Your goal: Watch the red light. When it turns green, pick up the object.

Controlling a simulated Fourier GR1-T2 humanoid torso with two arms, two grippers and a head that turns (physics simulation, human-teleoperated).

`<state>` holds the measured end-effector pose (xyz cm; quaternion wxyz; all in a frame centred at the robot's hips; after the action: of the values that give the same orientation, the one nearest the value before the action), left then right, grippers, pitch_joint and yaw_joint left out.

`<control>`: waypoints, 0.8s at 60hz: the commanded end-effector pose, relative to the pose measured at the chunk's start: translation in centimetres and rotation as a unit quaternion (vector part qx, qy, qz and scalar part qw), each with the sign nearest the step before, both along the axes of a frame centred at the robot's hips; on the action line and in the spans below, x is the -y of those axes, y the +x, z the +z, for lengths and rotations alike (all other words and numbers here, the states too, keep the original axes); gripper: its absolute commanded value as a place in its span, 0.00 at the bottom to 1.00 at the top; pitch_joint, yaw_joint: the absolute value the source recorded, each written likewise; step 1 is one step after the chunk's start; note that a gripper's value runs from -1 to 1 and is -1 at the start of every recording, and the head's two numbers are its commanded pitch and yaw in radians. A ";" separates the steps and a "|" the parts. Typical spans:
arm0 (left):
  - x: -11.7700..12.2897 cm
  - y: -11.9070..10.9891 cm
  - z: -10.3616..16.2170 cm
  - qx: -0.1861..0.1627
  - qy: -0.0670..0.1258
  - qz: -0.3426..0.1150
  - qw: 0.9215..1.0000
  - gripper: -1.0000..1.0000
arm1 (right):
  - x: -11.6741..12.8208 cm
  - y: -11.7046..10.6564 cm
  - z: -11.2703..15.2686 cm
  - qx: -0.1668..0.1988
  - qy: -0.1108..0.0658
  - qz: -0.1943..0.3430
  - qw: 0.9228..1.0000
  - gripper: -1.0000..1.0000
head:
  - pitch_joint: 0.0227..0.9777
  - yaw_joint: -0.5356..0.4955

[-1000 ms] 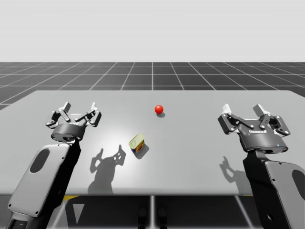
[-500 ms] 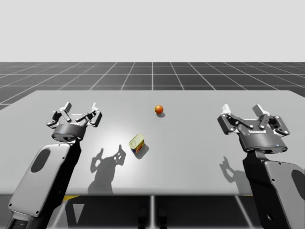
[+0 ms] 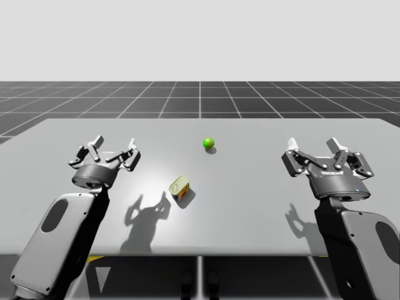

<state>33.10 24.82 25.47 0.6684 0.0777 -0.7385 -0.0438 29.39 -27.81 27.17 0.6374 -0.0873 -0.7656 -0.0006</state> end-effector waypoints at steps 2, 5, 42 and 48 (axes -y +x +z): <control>2.2 -1.3 0.1 -0.018 0.003 -0.048 0.999 0.00 | 0.0 0.1 -0.1 -0.001 0.000 0.000 1.000 0.00 | 0.84 0.66; 2.3 -1.9 0.5 -0.026 -0.009 -0.068 0.997 0.00 | 0.0 0.1 -0.1 -0.002 0.000 -0.001 1.000 0.00 | 0.84 0.66; 1.7 -10.4 -1.4 -0.102 0.001 -0.273 0.957 0.00 | 0.2 0.3 -0.1 0.000 0.001 -0.003 1.000 0.00 | 0.83 0.66; 2.1 -10.5 -3.2 -0.125 0.004 -0.279 0.952 0.00 | 0.2 0.2 -0.1 0.000 0.001 -0.003 1.000 0.00 | 0.83 0.66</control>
<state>23.63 23.45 24.77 0.7028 -0.1217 -0.6646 -0.2227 29.61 -27.95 27.02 0.6377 -0.0885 -0.7652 -0.0027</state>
